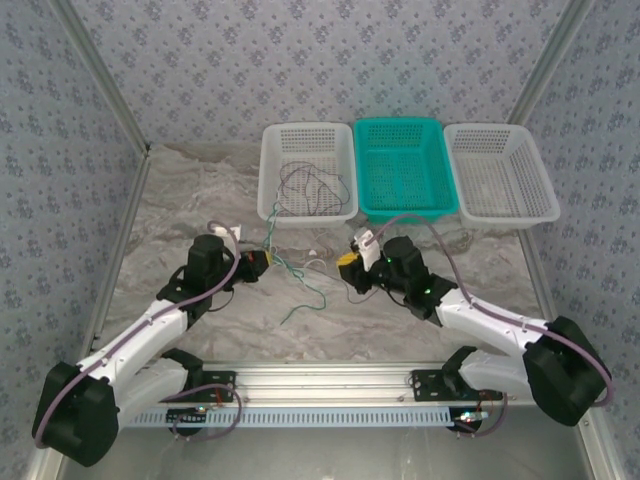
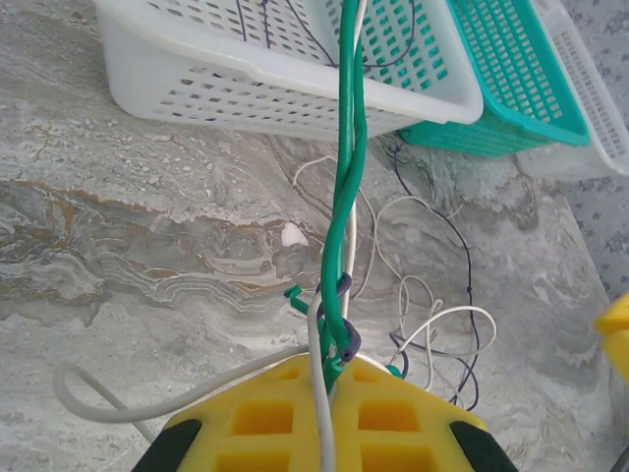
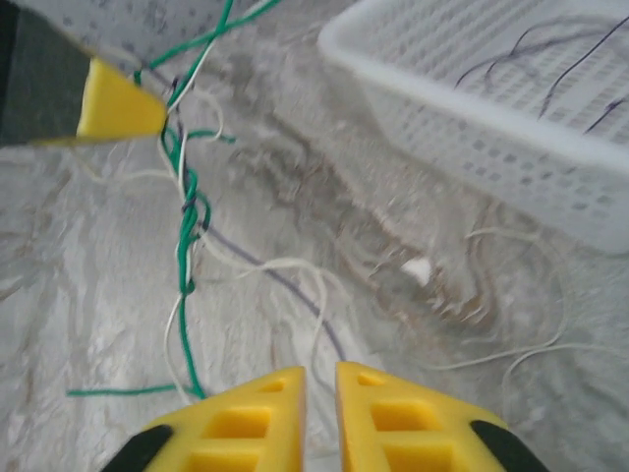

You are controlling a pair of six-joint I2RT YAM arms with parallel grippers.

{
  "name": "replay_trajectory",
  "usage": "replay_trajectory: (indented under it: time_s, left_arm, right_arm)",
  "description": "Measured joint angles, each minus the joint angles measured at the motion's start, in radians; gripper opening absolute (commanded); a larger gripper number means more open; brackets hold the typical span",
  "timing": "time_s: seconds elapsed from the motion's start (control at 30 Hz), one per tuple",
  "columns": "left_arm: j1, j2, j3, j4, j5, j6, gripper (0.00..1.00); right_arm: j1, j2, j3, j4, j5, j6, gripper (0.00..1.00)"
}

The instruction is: Untangle the cables

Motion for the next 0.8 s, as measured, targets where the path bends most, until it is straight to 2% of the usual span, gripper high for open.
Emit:
replay_trajectory:
  time_s: [0.17,0.3,0.37,0.6,0.8]
  left_arm:
    - [0.000,0.024,0.009,0.000,0.030,0.014,0.00]
    - [0.000,0.032,0.010,-0.004,0.061,0.026,0.00]
    - [0.000,0.032,0.016,-0.009,0.073,0.035,0.00]
    - [0.000,0.052,0.059,-0.019,0.110,0.074,0.00]
    - [0.000,0.092,0.068,-0.010,0.148,0.090,0.00]
  right_arm:
    - [0.051,0.092,0.002,0.031,-0.038,0.001,0.10]
    - [-0.018,0.164,0.019,0.027,-0.055,-0.003,0.08]
    - [-0.048,0.192,0.052,0.011,-0.065,-0.021,0.13]
    - [-0.071,0.211,0.142,0.019,-0.137,-0.030,0.39]
    - [-0.064,0.341,0.294,0.051,-0.248,0.071,0.40]
